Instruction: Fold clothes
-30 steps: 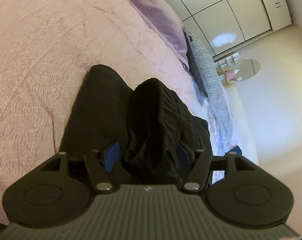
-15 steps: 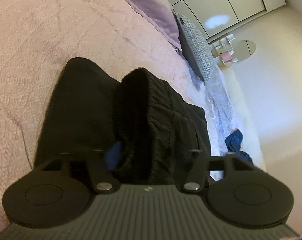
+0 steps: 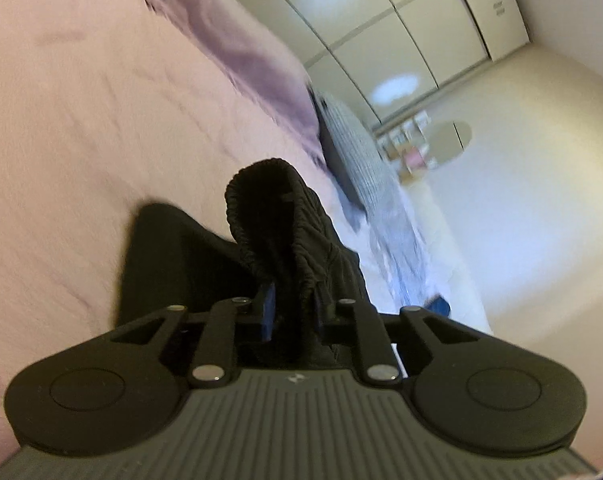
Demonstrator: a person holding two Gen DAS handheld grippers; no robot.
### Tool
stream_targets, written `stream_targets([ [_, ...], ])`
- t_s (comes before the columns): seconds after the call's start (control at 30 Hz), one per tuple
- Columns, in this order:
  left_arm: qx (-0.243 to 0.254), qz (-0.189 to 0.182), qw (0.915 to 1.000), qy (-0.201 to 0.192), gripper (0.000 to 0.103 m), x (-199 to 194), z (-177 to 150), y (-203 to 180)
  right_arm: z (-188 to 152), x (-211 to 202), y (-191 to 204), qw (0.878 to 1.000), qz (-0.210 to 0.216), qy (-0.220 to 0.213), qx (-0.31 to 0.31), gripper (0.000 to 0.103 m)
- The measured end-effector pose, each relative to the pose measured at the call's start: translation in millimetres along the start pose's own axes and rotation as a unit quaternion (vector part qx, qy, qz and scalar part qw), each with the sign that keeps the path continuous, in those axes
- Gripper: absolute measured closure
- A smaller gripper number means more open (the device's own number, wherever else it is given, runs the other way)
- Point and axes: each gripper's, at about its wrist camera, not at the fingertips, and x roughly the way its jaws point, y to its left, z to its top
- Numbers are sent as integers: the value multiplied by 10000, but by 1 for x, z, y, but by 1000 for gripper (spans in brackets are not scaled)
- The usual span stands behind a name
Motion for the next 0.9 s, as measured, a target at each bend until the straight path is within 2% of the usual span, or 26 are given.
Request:
stream_targets([
  [0.07, -110, 52, 9999, -15, 88, 0, -1, 9, -1, 14, 12, 9994, -164, 61, -290, 43],
  [0.17, -288, 93, 9995, 7, 88, 3, -4, 23, -4, 28, 12, 9988, -349, 88, -344, 43],
  [0.33, -585, 161, 9982, 45, 85, 8, -9, 47, -4, 30, 4, 9995, -247, 38, -202, 43],
  [0.43, -437, 190, 9988, 51, 80, 0, -7, 46, -4, 25, 0, 9998, -160, 8, -112, 43],
  [0.47, -453, 169, 9988, 63, 76, -1, -7, 47, -4, 23, -1, 9999, -130, 10, -65, 43],
  [0.5, -501, 197, 9985, 81, 67, 1, -5, 50, -4, 22, -2, 9999, -102, 12, -27, 43],
  [0.53, -530, 242, 9982, 112, 63, 2, -4, 53, -5, 20, -2, 10000, -87, 10, -6, 43],
  [0.6, -552, 325, 9978, 185, 62, 5, -5, 59, -6, 17, 0, 10000, -87, 3, -7, 43],
  [0.7, -519, 184, 9979, 333, 61, 12, -6, 58, -6, 18, 1, 9999, -108, -3, -56, 43],
  [0.77, -340, 211, 9984, 396, 63, 18, -7, 53, -5, 20, 3, 9999, -124, -8, -93, 43],
  [0.9, -108, 222, 9994, 255, 84, 8, -6, 44, -3, 22, 5, 9997, -134, -24, -214, 43],
])
